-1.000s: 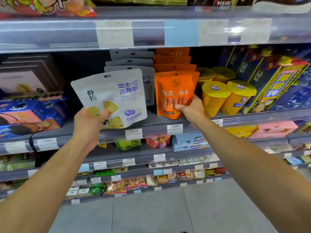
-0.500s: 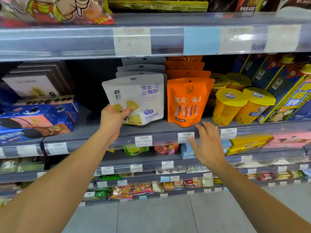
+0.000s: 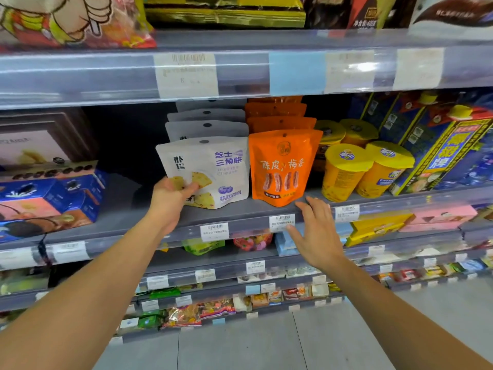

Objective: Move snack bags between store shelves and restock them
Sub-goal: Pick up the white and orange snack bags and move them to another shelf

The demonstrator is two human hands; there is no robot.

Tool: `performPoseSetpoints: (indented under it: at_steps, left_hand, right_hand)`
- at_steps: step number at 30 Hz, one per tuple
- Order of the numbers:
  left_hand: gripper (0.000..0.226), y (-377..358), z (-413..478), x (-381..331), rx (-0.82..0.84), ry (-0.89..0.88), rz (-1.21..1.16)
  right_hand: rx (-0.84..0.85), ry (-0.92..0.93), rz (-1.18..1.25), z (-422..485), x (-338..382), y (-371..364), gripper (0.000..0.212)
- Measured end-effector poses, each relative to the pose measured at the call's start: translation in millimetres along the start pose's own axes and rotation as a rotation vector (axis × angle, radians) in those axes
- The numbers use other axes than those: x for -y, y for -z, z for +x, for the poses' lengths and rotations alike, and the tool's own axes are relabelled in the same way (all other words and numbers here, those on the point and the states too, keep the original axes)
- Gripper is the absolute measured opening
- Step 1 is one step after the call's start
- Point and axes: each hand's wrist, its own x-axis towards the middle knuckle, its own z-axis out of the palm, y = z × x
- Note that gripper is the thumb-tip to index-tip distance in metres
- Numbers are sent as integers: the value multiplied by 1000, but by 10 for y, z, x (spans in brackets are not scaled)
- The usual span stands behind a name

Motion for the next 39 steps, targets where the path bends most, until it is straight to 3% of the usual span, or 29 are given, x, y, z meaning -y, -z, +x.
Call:
performPoseSetpoints:
  at_steps: [7, 13, 17, 21, 27, 39]
  left_hand:
    - [38, 52, -14, -30, 37, -11, 70]
    - [51, 174, -75, -53, -42, 36, 158]
    - [76, 232, -231, -148, -76, 50, 271]
    - [79, 321, -445, -320, -26, 72, 457]
    - [70, 194, -869, -830, 141, -136, 750]
    - [79, 235, -1738, -2026, 113, -348, 750]
  right_hand:
    - [24, -32, 11, 4, 24, 21, 63]
    - [46, -95, 46, -20, 115, 109, 68]
    - [12, -74, 43, -52, 241, 278, 65]
    - [-42, -20, 44, -127, 422, 488, 60]
    - [-162, 76, 42, -196, 833, 935, 58]
    - [-304, 204, 89, -569, 1584, 1993, 56]
